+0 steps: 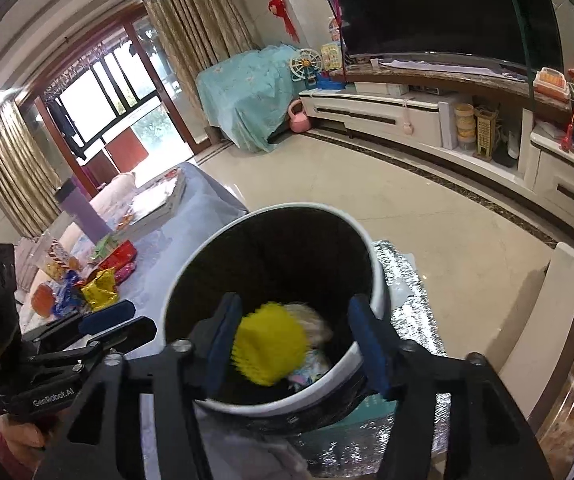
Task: Collect trash
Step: 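Open both tools to drop the sleeve and bag into the bin, then grasp the blue plastic bag with the left tool while the right tool grasps the yellow snack packet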
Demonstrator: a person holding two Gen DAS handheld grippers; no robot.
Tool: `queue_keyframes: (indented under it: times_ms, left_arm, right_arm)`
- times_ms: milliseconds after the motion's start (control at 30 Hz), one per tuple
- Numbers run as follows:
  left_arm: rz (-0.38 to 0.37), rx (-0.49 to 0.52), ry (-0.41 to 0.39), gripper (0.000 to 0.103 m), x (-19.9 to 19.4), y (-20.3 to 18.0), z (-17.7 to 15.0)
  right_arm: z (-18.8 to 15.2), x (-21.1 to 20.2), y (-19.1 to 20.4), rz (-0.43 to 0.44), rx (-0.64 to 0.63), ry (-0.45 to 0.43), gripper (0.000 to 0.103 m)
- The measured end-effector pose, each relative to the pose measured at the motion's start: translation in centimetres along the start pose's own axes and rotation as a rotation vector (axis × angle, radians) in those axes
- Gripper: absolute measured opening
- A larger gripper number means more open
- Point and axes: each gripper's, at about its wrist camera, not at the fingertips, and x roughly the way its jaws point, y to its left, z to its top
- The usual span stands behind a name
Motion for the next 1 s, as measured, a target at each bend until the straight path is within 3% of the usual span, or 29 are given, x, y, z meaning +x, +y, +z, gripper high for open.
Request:
queue_keyframes:
  times_ms: [133,667,1000]
  left_arm:
    - [0.024,-0.055,-0.017,0.058,-2.1,2.0,-2.6]
    - [0.222,-0.245,-0.071,0.059,-12.2,10.0,-12.9]
    - [0.304,-0.359,-0.094,0.063,-16.4,13.0,-15.2]
  right_arm:
    - [-1.1,-0.6,1.3,0.025,0.009,-0.024,0.077]
    - [-4.9,1.1,10.2,0.183,-0.041,0.023,0.084]
    - [-6.6,4.6,16.1,0.245,-0.135,0.101,0.084]
